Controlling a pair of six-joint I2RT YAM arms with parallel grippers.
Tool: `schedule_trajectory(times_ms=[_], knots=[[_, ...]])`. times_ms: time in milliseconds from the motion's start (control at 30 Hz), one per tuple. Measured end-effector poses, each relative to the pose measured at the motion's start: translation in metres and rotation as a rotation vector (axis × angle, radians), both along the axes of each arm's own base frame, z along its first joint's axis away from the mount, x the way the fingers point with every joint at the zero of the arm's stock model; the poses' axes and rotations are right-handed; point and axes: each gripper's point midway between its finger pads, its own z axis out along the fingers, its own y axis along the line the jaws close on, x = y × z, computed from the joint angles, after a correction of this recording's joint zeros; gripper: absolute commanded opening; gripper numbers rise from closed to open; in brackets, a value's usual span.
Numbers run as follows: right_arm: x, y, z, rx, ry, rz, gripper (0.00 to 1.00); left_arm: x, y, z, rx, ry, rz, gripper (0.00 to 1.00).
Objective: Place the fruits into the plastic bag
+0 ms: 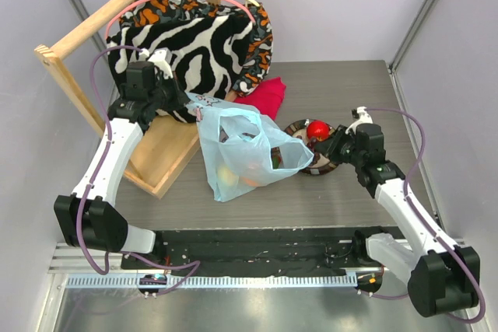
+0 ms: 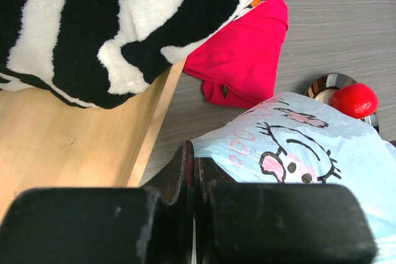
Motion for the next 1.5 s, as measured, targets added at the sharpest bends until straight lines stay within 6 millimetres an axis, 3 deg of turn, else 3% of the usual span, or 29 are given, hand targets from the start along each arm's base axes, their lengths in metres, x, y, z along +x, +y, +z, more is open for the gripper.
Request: schedule_trajectory(times_ms=[267,633,733,867,933,1033,1167,1267,1500], knots=[[0.0,-0.021,0.042,-0.145,-0.129,-0.02,0.01,0.0,0.0,0.0,0.0,0.0,0.0,0.0],[-0.007,-0.04,0.082,-0.228,-0.231,-0.073,0.01,0.0,0.0,0.0,0.0,0.0,0.0,0.0],[-0.009,-0.043,0.118,-0.225,-0.308,-0.09,0.01,0.0,0.0,0.0,-0.001,0.0,0.0,0.0],[-0.013,-0.043,0.184,-0.201,-0.47,-0.101,0.01,0.0,0.0,0.0,-0.001,0.0,-0.001,0.0],[-0.016,-0.04,0.218,-0.175,-0.561,-0.097,0.01,0.0,0.0,0.0,-0.002,0.0,-0.002,0.0],[-0.018,-0.029,0.254,-0.107,-0.657,-0.066,0.01,0.0,-0.001,0.0,-0.002,0.0,-0.002,0.0],[-0.022,-0.006,0.29,0.023,-0.763,0.027,0.01,0.0,-0.001,0.0,-0.002,0.0,-0.002,0.0],[-0.027,0.009,0.301,0.085,-0.793,0.105,0.01,0.0,-0.001,0.0,-0.002,0.0,-0.002,0.0],[-0.05,0.042,0.308,0.189,-0.79,0.293,0.01,-0.001,-0.002,0.0,-0.009,0.001,-0.007,0.0]])
